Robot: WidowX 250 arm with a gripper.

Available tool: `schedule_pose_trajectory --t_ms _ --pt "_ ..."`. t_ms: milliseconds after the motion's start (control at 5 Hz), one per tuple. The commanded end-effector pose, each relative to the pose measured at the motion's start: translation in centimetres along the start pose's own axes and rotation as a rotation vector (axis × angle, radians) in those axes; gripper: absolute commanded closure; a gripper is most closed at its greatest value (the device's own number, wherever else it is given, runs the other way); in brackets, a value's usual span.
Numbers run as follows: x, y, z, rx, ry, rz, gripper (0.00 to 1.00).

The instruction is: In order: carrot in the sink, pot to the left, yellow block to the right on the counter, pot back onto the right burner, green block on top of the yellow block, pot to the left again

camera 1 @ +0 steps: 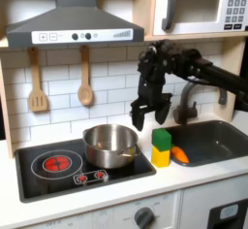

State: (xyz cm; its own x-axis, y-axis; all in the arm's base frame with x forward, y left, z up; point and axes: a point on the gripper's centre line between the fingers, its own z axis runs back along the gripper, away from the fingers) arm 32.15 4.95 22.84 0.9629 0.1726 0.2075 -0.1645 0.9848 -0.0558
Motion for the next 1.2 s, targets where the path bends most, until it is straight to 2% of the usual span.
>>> schedule_pose_trajectory --t_ms 0,400,800,1000 --pt "1.1 3.0 -1.6 0.038 0.019 0.048 0.0" --pt "3.1 4.1 -3.0 0.045 0.028 0.046 0.0" --pt "3.5 5.7 -4.7 0.058 0.056 0.071 0.0" --pt "3.5 5.8 -5.6 0.059 0.072 0.063 0.0"
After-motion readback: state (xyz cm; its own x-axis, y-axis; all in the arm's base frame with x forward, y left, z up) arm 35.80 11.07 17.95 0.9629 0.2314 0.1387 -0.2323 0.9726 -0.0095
